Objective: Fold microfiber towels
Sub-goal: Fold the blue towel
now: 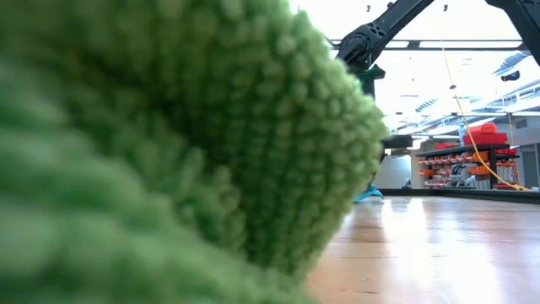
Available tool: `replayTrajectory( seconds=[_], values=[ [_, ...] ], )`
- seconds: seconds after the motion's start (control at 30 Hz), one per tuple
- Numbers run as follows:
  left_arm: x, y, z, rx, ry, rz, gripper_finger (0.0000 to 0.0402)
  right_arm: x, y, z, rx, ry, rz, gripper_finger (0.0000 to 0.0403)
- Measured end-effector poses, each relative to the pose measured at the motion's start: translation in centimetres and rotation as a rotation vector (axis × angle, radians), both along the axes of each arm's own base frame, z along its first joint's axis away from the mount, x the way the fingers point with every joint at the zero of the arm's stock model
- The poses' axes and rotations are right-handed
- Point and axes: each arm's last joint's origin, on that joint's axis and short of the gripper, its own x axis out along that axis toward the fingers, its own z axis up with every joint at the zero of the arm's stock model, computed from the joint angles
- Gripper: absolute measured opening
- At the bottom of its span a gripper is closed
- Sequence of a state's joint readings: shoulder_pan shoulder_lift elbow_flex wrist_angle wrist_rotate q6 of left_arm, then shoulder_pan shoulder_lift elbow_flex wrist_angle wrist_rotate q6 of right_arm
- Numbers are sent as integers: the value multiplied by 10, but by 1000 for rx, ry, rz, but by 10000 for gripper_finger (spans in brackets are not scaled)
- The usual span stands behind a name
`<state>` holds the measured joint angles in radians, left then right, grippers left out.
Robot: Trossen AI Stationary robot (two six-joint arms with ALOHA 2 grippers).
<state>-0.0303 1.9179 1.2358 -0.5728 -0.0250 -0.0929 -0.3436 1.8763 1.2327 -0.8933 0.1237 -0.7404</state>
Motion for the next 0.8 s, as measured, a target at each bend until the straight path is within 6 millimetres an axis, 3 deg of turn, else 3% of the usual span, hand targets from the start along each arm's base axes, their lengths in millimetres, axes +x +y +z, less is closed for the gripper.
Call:
replayTrajectory(
  seconds=[0.3, 0.63, 0.8],
  values=[
    [0, 0, 0, 7, 1, -20, 109, -3, 3, 0, 16, 34, -21, 43],
    [0, 0, 0, 10, 0, -31, 107, -4, 1, 0, -7, 34, -88, 125],
    [0, 0, 0, 18, 1, -53, 101, -4, 1, 0, -14, 30, -107, 125]
  ],
)
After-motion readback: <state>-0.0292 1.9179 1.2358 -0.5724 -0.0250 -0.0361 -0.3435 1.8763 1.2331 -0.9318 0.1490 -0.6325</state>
